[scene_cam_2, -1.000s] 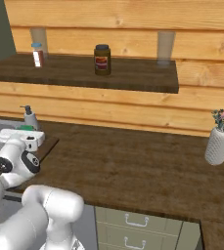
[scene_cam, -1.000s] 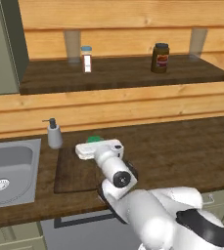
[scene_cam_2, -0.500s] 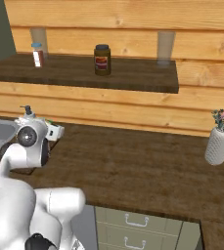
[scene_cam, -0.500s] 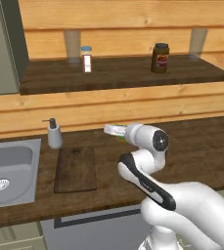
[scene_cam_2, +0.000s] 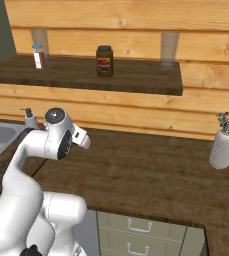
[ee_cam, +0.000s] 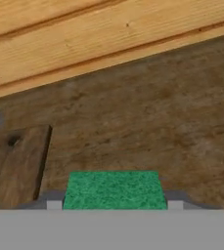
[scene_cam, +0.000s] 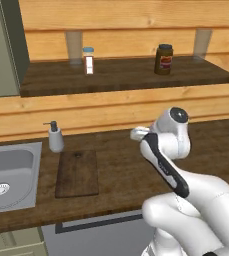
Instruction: Pick up the sponge from the counter and clean the cutting board by briefly scrubbing or pressing down on the cutting board. Once finished, release the sponge.
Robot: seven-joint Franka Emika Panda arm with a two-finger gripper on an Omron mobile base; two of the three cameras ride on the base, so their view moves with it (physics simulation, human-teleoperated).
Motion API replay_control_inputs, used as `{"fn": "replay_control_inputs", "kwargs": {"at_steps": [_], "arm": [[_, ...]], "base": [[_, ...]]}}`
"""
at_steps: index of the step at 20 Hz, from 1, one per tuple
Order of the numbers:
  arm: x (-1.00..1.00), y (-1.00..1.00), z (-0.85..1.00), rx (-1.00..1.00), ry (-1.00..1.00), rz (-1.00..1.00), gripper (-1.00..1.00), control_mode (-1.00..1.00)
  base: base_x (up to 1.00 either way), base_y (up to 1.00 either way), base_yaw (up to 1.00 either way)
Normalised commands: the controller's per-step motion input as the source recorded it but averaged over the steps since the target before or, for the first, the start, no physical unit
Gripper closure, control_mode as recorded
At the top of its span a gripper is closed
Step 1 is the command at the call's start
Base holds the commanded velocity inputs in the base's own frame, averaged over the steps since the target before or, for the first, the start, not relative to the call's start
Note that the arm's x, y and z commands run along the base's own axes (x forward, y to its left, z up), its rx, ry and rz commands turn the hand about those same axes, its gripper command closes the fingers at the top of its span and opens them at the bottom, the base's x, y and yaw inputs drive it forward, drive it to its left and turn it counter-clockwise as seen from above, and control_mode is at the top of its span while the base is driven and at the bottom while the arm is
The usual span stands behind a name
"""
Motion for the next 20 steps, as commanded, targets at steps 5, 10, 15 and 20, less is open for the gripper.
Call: {"fn": "replay_control_inputs", "kwargs": {"at_steps": [5, 10, 15, 20], "arm": [[0.11, -0.38, -0.38, -0.18, 0.35, -0.05, 1.0, -1.0], [0.08, -0.53, -0.74, -0.07, 0.11, 0.04, 1.0, -1.0], [0.06, -0.36, -0.78, -0.01, 0.0, 0.08, 1.0, -1.0], [0.2, 0.0, -0.71, -0.06, 0.0, 0.05, 1.0, -1.0]], "base": [[0.0, 0.0, 0.0], [0.0, 0.0, 0.0], [0.0, 0.0, 0.0], [0.0, 0.0, 0.0]]}}
